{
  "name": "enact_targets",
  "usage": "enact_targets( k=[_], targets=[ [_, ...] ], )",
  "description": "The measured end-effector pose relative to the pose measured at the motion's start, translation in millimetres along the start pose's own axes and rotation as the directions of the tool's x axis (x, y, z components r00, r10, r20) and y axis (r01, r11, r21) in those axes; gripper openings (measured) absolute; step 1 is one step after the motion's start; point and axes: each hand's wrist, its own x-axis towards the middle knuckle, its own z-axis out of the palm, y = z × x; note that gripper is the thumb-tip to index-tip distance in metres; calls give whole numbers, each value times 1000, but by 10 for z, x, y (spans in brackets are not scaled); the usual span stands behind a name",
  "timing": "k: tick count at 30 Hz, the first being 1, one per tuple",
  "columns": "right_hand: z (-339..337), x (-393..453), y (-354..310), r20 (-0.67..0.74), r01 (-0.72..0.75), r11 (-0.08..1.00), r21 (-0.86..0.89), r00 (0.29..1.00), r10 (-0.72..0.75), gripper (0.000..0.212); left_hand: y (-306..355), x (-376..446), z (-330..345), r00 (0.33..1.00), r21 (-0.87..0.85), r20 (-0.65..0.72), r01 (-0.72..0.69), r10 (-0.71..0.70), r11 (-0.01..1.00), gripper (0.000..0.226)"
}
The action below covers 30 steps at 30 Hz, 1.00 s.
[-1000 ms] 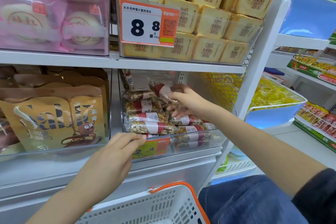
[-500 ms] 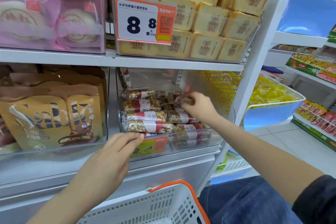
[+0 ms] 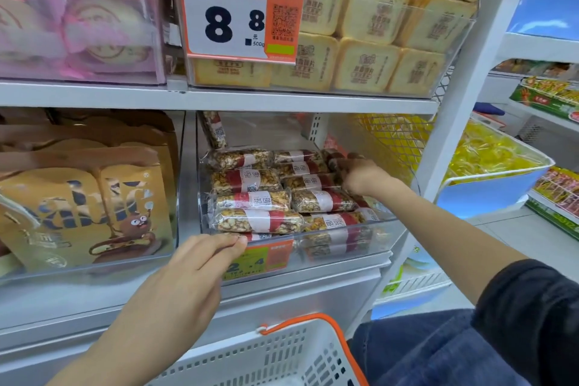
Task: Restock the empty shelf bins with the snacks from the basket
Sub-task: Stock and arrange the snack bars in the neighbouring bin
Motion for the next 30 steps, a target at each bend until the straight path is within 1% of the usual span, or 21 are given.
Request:
enact_targets(
  k=[1,3,4,6,8,9,10,11,12,13,14,15,16,17,18,19,23,25,28,29,30],
  targets=[
    [-52,-16,-4,-8,-6,1000,-16,1000,6,47,1,1,-7,1000,14,-2,-8,8,1000,48],
    [-73,-56,-11,-32,-1,1000,-15,999,1,56,5,-1,-12,1000,30,4,-16,16,999,47],
    [-62,-77,-17,-10,25,1000,-4,1000,-25,58,6,-8,-10,1000,34,4,-14,14,999,48],
    [-26,-80,-2,74,76,997,9,994,-77,60,19,-20,-10,1000,24,21,5,-5,1000,60],
    [-67,-89,-20,96,51,996,68,994,-58,61,37,-17,-26,999,23,45,23,-24,999,71],
    [-108,-118,-68,55,30,993,118,998,-37,60,41,-15,-29,999,26,46,22,-23,999,73],
    [-153,-164,-153,-26,38,982,182,999,-34,57,47,-14,-31,999,30,44,19,-20,999,74],
    [-210,-249,-280,-122,94,957,274,991,-63,52,53,-11,-33,999,35,39,14,-16,999,74],
    [-267,-366,-433,-179,181,909,375,976,-121,46,61,-9,-38,999,45,31,11,-12,999,74],
    [-319,-492,-590,-183,276,837,472,960,-213,38,66,-9,-41,1000,56,27,7,-9,998,74],
    [-376,-640,-746,-127,351,759,548,932,-339,29,71,-12,-47,1000,69,27,6,-8,998,73],
    [-420,-773,-884,-4,385,721,576,883,-469,23,75,-15,-54,1000,79,29,6,-9,997,73],
    [-444,-877,-1007,139,409,724,556,812,-566,24,77,-19,-63,999,88,31,9,-12,996,74],
    [-427,-915,-1082,246,435,746,504,756,-606,30,76,-22,-68,999,97,31,10,-13,995,75],
    [-400,-928,-1130,289,465,762,450,732,-617,37,76,-27,-70,999,106,32,8,-12,994,76],
    [-376,-925,-1151,288,480,776,410,739,-609,42,78,-28,-70,999,112,31,5,-9,994,76],
    [-435,-954,-1144,258,458,814,359,789,-558,53,93,-32,-89,1000,135,18,-2,-1,991,78],
    [-519,-977,-1072,120,459,811,364,840,-529,56,94,-33,-102,1000,145,17,-3,1,989,77],
    [-661,-975,-880,-137,387,834,393,922,-363,64,87,-31,-95,1000,145,4,-4,3,989,75],
    [-691,-955,-802,-182,367,843,394,930,-320,64,83,-27,-81,1000,133,0,0,0,991,74],
    [-710,-944,-743,-203,373,843,389,927,-317,62,80,-22,-66,1000,115,-4,7,-6,993,74]
  ],
)
